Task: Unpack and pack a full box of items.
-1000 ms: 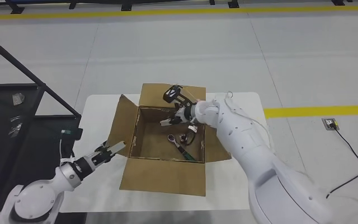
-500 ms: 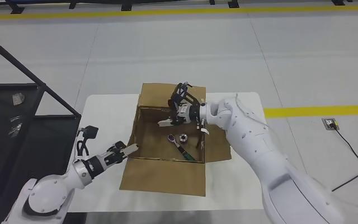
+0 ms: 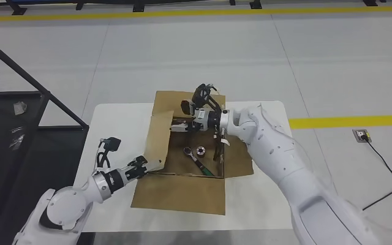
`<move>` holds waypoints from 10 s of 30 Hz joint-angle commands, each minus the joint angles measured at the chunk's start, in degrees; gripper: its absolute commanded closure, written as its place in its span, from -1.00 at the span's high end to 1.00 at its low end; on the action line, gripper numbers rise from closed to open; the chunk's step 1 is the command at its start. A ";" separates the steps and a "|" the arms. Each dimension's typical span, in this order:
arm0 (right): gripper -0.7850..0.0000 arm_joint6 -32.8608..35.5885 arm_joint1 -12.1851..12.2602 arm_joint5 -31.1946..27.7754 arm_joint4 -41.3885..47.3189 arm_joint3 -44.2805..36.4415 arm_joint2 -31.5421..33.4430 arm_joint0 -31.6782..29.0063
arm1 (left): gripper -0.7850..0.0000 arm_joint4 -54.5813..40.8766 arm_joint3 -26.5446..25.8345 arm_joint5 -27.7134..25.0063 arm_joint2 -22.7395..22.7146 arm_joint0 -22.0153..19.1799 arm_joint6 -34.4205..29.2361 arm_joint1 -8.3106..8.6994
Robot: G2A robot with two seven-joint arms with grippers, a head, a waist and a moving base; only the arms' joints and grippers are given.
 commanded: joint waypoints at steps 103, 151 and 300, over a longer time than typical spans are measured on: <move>1.00 26.79 6.90 0.58 20.50 -3.61 -7.06 -5.18 | 1.00 -18.16 8.55 -9.36 -10.88 6.93 -31.92 2.62; 1.00 10.33 3.12 22.50 25.32 14.56 4.14 -0.29 | 1.00 -27.19 19.60 -4.34 4.05 -10.16 -10.92 0.28; 1.00 55.13 13.14 37.89 56.44 -19.07 17.64 -20.55 | 1.00 -37.82 29.49 -1.03 8.05 -2.14 32.86 -6.94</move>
